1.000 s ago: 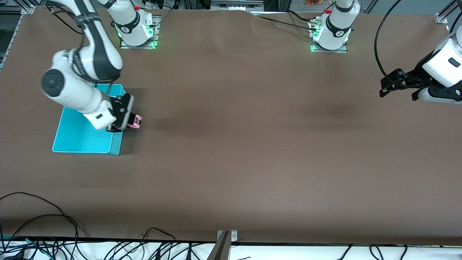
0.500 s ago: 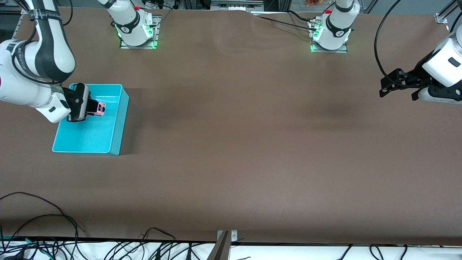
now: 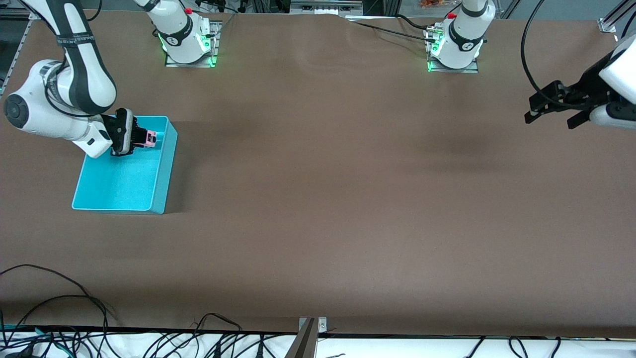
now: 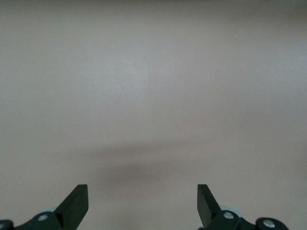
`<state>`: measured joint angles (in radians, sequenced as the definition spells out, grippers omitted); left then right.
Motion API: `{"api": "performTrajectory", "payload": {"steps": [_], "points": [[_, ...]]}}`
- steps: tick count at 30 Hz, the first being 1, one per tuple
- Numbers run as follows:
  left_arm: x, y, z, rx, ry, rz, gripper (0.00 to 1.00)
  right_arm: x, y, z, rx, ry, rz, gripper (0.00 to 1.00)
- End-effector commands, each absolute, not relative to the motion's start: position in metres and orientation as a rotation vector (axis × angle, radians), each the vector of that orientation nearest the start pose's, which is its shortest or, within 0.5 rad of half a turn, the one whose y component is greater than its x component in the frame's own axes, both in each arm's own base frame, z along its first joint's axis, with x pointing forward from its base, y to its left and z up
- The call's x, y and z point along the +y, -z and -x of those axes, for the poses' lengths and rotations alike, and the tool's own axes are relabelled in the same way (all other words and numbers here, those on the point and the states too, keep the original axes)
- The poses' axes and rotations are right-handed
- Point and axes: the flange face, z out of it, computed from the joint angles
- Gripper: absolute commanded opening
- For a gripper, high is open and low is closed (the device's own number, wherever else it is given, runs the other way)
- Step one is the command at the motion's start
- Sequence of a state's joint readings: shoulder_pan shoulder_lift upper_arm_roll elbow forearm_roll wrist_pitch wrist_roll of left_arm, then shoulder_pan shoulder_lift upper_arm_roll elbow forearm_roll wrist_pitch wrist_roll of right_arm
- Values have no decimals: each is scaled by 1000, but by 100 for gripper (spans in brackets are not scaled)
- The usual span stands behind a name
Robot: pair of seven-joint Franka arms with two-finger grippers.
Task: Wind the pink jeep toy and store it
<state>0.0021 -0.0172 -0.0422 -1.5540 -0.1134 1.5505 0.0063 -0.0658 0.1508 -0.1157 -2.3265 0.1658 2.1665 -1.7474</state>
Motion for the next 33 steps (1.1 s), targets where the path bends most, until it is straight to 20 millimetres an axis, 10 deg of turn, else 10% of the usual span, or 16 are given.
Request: {"api": "performTrajectory", "payload": {"steps": [1,13,17,21,33], "points": [[-36,-641,-535,87,2,3278,100,-97,-233,-468,-1882,-105,2083,12],[-60,-629,-536,161,-40,3202,100,-113,-205,-460,-1826,-114,2078,29],[-72,-630,-535,209,-26,3128,100,-112,-195,-457,-1787,-111,2080,74],[-71,-629,-535,204,-31,3128,100,-113,-192,-457,-1767,-104,2086,100],[-58,-622,-535,172,-74,3145,100,-100,-243,-506,-1878,-34,2021,100]]}}
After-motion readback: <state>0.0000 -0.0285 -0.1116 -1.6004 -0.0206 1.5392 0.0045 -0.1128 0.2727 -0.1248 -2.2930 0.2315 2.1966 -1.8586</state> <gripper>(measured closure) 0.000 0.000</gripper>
